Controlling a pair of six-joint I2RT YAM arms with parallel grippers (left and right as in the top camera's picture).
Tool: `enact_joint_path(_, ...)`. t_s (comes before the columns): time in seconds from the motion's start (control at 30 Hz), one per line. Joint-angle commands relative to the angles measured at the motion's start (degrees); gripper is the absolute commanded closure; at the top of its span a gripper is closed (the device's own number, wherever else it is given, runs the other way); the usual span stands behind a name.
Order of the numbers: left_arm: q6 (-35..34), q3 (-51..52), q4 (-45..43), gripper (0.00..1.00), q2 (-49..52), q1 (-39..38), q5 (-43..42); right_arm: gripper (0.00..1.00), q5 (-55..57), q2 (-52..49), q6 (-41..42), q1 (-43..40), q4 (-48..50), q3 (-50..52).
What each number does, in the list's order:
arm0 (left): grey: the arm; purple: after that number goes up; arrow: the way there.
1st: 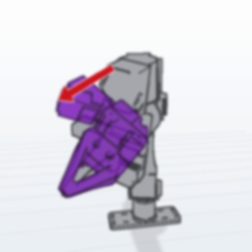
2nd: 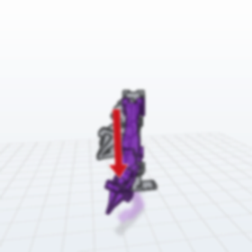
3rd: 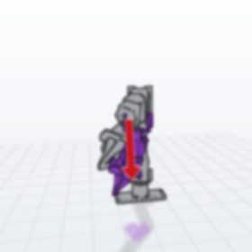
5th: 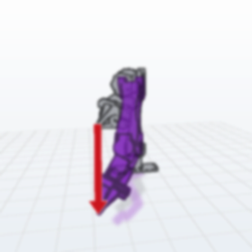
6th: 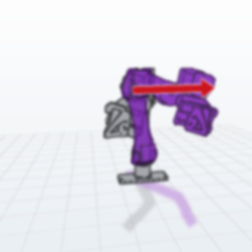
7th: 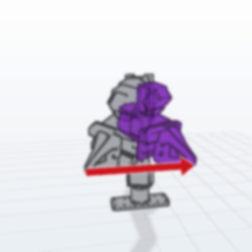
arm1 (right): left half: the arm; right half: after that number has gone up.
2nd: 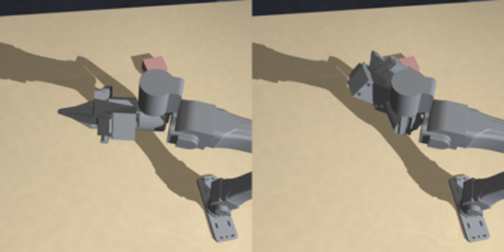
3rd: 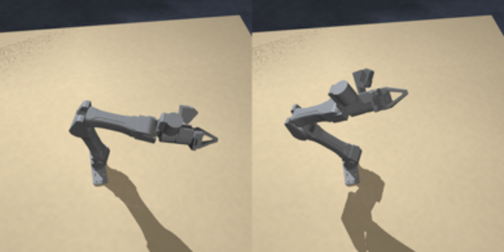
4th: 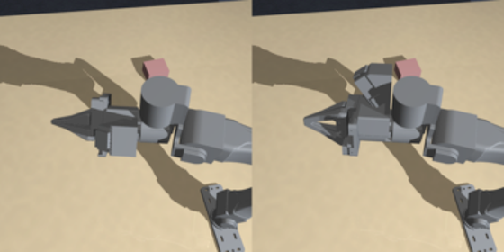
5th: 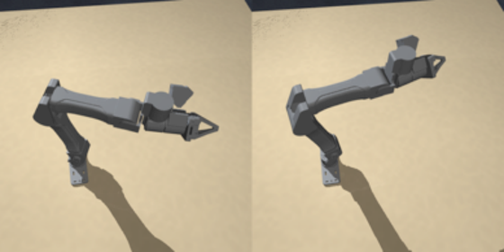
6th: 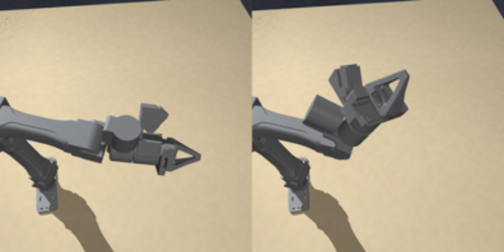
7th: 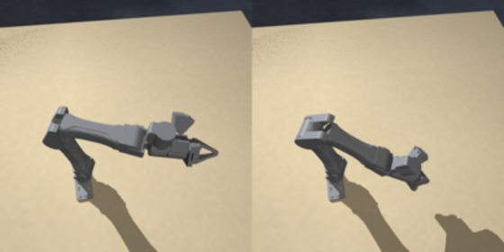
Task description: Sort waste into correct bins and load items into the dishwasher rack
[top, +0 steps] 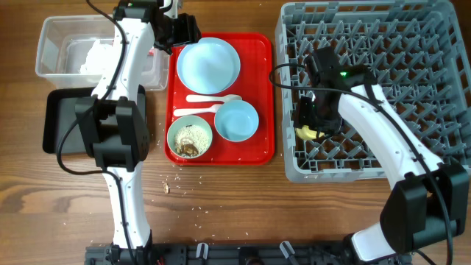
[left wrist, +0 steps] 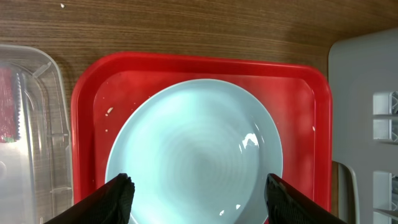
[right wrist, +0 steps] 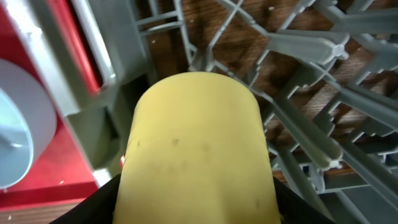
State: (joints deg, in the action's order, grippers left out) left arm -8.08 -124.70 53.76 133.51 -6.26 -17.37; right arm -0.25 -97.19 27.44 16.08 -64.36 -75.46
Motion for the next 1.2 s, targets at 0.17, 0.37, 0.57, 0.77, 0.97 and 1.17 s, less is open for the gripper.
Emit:
enact_joint_path(0.17,-0.3,-0.1,0.0,0.3,-1.1,0.0,0.5,0.07,1.3,-0.8,1.2,0.0,-0.6,-0.1)
enact_joint_path(0.37,-0.3,-0.1,0.1,0.3,-1.1,0.0,0.5,0.08,-0.2,-0.6,-2.5,0.0,-1.0,-9.5)
enact_joint_path(0.57,-0.3,-0.2,-0.1,0.27,-1.9,0.2,0.5,0.14,-12.8,-1.6,-12.2,2.6,10.4,-14.1)
enact_joint_path(0.77,-0.3,-0.2,5.1,0.28,-6.2,1.2,0.5,0.14,-11.5,-8.8,-15.5,8.5,15.0,-14.1)
enact_joint_path(0.97,-0.3,-0.2,15.4,0.34,-6.3,0.5,0.4,0.14,-11.4,-10.6,-17.0,8.7,15.4,-14.1)
enact_joint_path(1.17,-5.1,0.0,34.1,0.39,-6.2,-9.0,5.4,0.12,-9.7,-10.6,-16.9,7.3,15.4,-14.1)
